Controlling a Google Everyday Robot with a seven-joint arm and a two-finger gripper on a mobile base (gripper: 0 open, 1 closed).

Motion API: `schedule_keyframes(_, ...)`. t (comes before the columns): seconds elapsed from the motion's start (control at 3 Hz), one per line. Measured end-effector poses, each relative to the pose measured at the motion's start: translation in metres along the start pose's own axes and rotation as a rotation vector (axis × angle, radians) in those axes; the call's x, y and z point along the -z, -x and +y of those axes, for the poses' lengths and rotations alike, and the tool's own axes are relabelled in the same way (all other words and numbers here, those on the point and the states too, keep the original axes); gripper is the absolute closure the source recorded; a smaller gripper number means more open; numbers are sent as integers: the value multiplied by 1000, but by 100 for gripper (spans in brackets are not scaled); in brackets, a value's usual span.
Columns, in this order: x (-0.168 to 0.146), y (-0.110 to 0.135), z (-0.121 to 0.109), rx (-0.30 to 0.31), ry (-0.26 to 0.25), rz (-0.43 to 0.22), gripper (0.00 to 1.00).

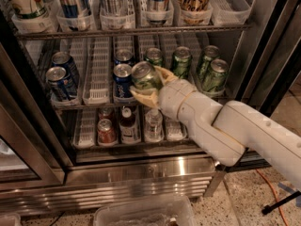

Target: Pick green can from middle shelf of fridge

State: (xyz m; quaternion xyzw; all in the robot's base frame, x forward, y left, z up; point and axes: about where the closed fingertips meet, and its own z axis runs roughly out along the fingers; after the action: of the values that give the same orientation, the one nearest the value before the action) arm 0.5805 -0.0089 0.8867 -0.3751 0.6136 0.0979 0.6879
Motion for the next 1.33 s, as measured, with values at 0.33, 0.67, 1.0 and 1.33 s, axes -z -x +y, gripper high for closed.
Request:
schedule_keyframes(0.33,-14,24,67,-101,167,-16,100)
schedule_keyframes(0.67,0,42,78,-90,259,-39,100)
schedule_keyframes(1.0,22,39,55,-92,329,-56,100)
schedule_keyframes(1.33,56,16,14,-168,378,-38,100)
